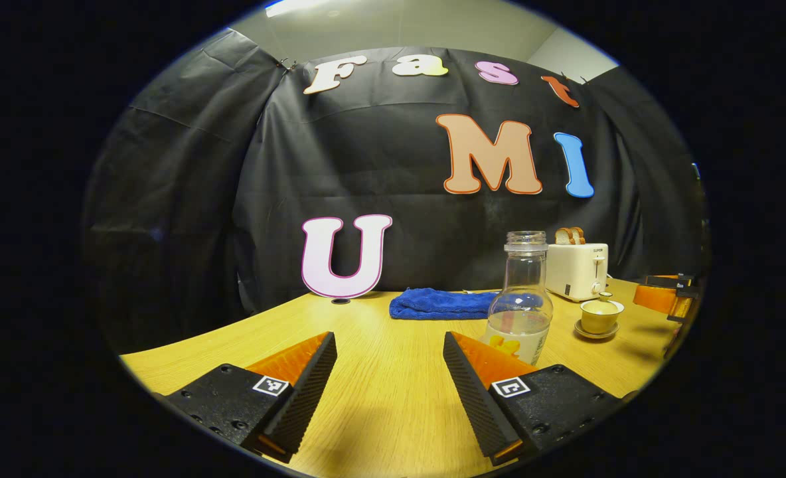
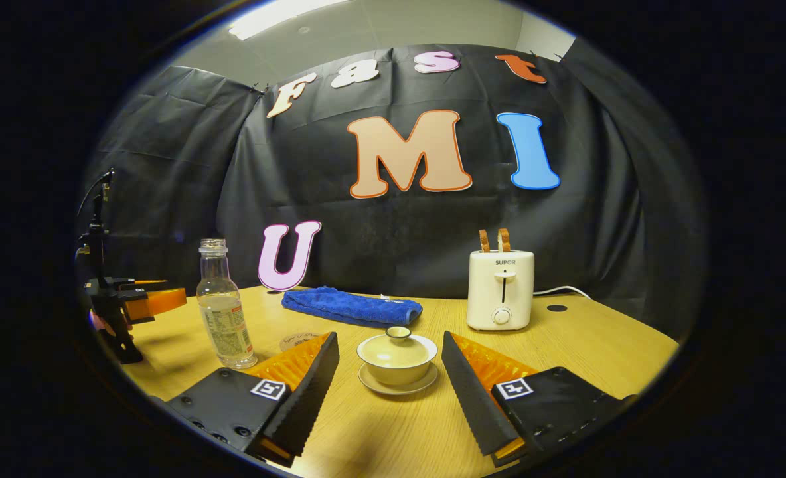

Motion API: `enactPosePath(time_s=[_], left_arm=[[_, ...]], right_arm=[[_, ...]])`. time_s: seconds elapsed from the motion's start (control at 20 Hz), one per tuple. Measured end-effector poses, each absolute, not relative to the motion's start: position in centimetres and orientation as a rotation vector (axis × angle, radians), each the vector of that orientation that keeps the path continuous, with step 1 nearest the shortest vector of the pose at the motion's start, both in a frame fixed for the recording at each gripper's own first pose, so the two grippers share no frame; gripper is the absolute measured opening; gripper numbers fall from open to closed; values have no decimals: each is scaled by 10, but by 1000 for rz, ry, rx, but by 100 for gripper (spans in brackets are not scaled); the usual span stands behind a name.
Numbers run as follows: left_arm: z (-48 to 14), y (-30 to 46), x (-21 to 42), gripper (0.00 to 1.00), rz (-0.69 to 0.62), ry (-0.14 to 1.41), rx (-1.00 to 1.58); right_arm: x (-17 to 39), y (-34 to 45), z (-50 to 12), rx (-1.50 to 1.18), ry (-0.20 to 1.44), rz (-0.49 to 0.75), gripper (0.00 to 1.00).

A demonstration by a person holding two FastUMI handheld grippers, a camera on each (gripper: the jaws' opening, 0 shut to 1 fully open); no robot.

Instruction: Open the teacup lid with one hand, grasp the water bottle and pour water into the teacup with the other hand; after pouring, place the water bottle on the coaster and then close the teacup lid.

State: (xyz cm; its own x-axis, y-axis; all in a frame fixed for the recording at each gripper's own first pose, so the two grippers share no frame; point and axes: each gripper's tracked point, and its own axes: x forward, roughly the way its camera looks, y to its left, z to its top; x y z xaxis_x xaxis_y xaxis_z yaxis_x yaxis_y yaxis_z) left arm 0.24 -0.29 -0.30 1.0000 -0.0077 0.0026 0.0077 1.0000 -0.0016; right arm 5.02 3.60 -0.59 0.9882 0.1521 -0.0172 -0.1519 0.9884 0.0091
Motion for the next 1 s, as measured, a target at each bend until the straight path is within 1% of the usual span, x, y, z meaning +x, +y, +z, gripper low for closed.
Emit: enactPosePath(time_s=[0.2, 0.25, 0.4, 0.45, 0.5, 0.65, 0.7, 0.9, 1.0], left_arm=[[-4, -3, 3, 95, -8, -2, -2], [-3, -3, 3, 95, -8, -3, -2], [-3, -3, 2, 94, -8, -3, -1], [-3, -3, 2, 95, -8, -3, -1], [-3, -3, 3, 95, -8, -3, -1], [-3, -3, 3, 95, -10, -2, -1], [-4, -4, 3, 95, -11, -3, -1], [-4, -4, 2, 95, -16, -3, -2], [-4, -5, 3, 95, -17, -2, -2]], right_arm=[[77, 42, -10, 8, 37, 164, 98], [84, 43, -13, 10, 47, 167, 96], [101, 46, -15, 9, 72, 171, 96], [106, 46, -16, 9, 75, 172, 99], [107, 48, -17, 8, 75, 176, 97], [119, 49, -20, 9, 96, 177, 99], [122, 50, -22, 10, 107, 177, 97], [129, 47, -29, 15, 149, 164, 77], [133, 48, -34, 15, 172, 165, 76]])
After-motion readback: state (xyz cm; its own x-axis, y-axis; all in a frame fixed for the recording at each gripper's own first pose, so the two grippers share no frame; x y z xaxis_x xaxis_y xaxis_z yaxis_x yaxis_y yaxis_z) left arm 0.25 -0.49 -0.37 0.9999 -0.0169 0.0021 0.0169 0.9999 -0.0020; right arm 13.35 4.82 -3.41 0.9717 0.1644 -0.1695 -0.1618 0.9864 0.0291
